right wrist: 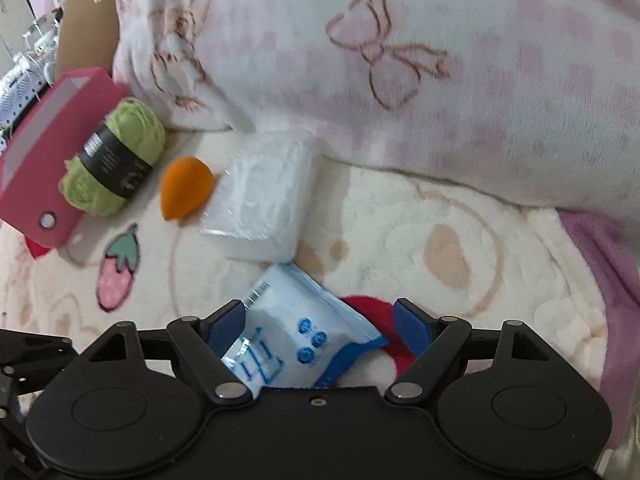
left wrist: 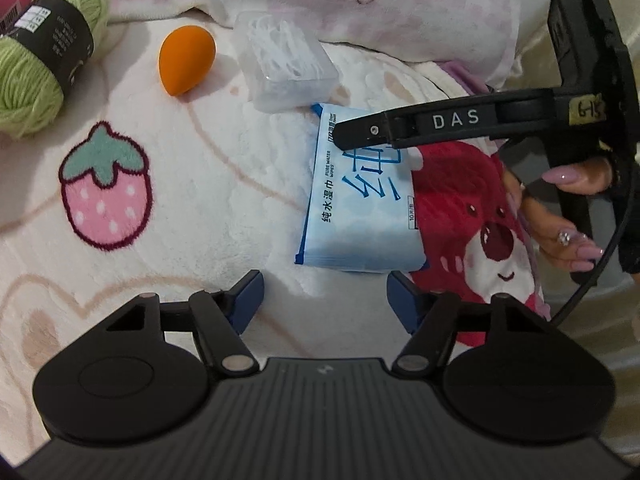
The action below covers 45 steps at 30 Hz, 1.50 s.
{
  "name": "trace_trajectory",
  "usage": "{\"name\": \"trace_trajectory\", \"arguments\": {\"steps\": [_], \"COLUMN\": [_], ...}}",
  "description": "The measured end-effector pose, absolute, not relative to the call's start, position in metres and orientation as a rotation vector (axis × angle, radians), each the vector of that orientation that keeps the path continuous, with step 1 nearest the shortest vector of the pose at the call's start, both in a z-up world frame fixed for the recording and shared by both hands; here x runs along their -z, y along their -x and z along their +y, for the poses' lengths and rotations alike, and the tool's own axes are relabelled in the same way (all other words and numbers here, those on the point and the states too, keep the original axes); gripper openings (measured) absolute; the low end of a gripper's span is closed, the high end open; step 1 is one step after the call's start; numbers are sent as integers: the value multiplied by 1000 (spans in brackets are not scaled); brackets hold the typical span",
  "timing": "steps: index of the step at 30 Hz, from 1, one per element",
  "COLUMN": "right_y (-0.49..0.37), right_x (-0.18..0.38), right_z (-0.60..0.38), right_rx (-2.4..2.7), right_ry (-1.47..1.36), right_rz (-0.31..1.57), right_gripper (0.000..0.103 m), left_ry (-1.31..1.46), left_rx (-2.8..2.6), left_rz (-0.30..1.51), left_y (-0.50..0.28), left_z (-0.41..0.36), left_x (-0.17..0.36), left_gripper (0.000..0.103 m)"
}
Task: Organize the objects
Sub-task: 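Lower the left gripper over the blue-white wet-wipes pack, then close the left gripper on the wet-wipes pack edge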
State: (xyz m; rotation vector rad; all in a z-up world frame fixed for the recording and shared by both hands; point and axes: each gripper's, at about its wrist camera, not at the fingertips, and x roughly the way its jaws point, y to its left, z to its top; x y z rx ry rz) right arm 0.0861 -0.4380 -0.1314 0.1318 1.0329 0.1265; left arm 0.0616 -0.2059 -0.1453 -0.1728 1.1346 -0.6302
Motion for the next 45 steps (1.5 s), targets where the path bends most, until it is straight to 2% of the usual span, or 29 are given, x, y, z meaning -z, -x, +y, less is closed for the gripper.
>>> {"name": "trace_trajectory", "arguments": {"steps": [3, 7, 10, 13, 15, 25, 28, 29, 34, 38, 45], "right_y": [-85, -83, -82, -79, -74, -54, -50, -49, -41, -31, -5], "right_x": [133, 137, 136, 132, 130, 131, 129, 128, 124, 123, 131], "right_z": [-439, -441, -437, -430, -427, -429, -425, -424, -419, -426, -430], "right_rx": [-136, -141, -153, -163, -183, -175, -154, -151, -105, -30, 74], "right_ry": [-134, -150, -131, -84, -56, -74, -71, -71, -58, -172, -277], "right_rz": [1018, 996, 991, 988, 974, 926, 915, 912, 897, 880, 832], "right_gripper": [85, 84, 77, 69, 65, 65, 61, 56, 51, 45, 44], "left_ry": [123, 169, 221, 270, 293, 321, 351, 360, 424, 439, 427], "left_rx": [604, 606, 591, 608, 616, 618, 611, 610, 604, 609, 625], "left_rz": [1141, 1148, 1146, 1151, 1160, 1172, 1174, 1172, 1184, 1195, 1201], "left_y": [-63, -69, -72, -75, -76, -78, -79, -78, -78, -74, -66], "left_z": [-210, -205, -201, -202, -204, -203, -201, -201, -195, -190, -196], "left_x": [145, 147, 149, 150, 153, 156, 159, 160, 164, 163, 162], "left_gripper": [51, 50, 40, 35, 35, 32, 32, 32, 32, 32, 32]}}
